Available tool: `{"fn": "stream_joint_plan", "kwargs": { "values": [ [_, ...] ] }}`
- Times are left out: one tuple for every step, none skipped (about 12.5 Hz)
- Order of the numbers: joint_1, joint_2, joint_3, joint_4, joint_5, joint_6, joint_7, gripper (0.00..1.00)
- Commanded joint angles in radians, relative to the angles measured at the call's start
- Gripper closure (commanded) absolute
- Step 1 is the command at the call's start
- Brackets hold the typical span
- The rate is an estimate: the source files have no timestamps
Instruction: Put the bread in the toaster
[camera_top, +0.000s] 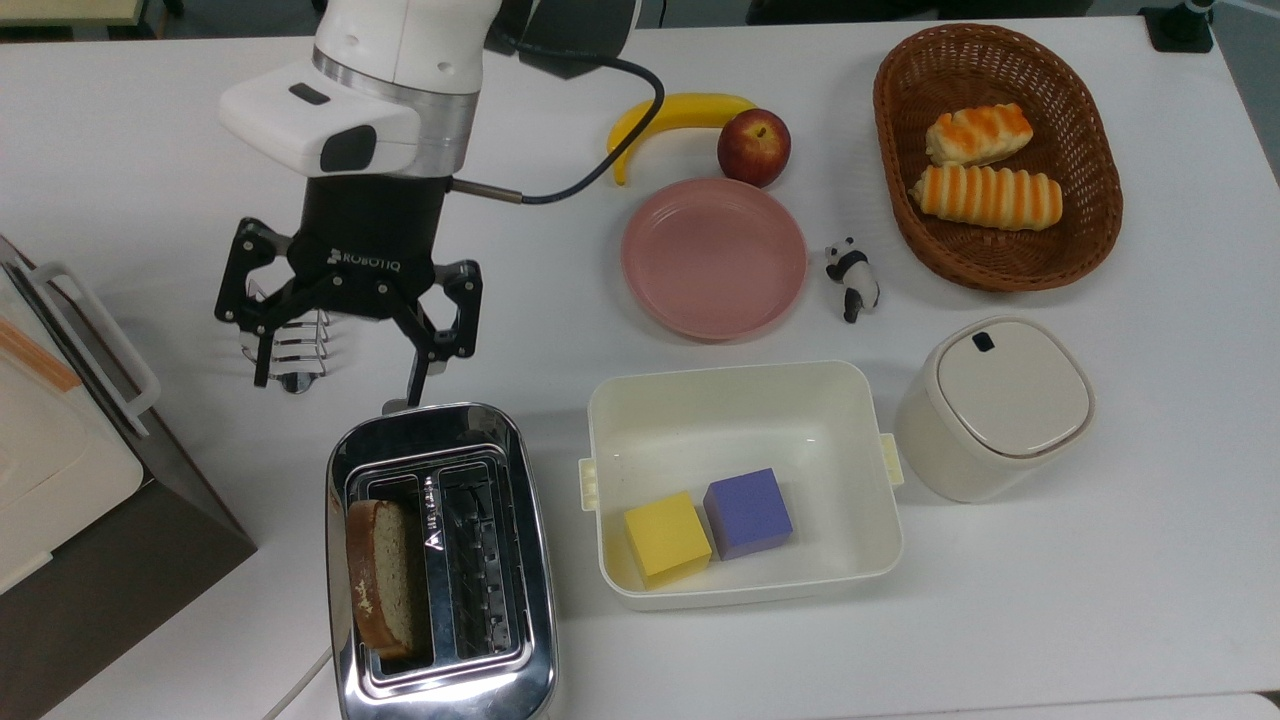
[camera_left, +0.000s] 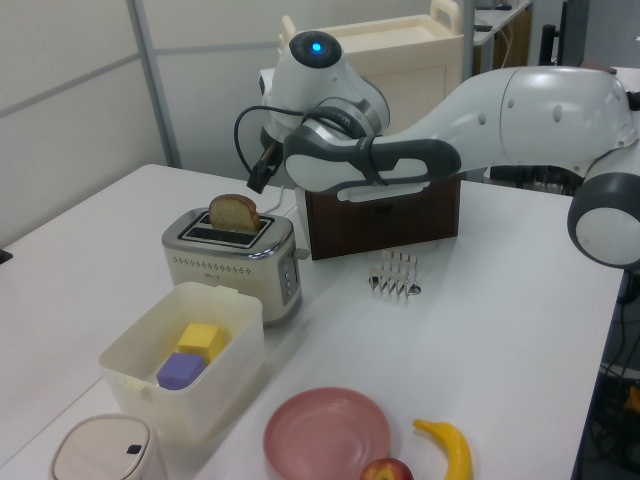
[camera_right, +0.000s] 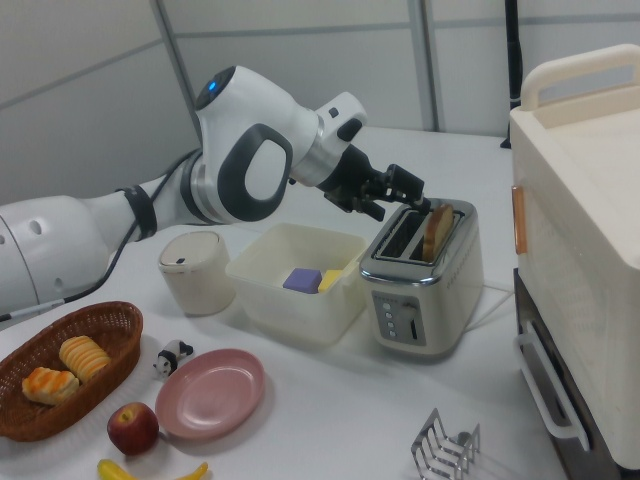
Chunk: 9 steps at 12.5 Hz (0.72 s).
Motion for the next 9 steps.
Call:
{"fn": "stream_joint_plan", "kwargs": {
  "values": [
    [-0.065, -0.088, 0.122, -0.033, -0.011, -0.18, 0.018, 0.0],
    [-0.089, -0.099, 0.159, -0.033, -0.011, -0.227, 0.018, 0.0],
    [-0.103, -0.111, 0.187, -0.033, -0.009, -0.272, 0.02, 0.0],
    [-0.113, -0.121, 0.204, -0.033, -0.009, -0.35, 0.02, 0.0],
    [-0.111, -0.13, 0.206, -0.033, -0.006, -0.419, 0.018, 0.0],
    [-0.108, -0.13, 0.215, -0.033, -0.005, -0.459, 0.018, 0.0],
    [-0.108, -0.13, 0.221, -0.033, 0.009, -0.479, 0.018, 0.0],
    [-0.11, -0.128, 0.223, -0.034, 0.041, -0.499, 0.015, 0.0],
    [-0.111, -0.13, 0.223, -0.036, 0.081, -0.531, 0.012, 0.0]
  ]
}}
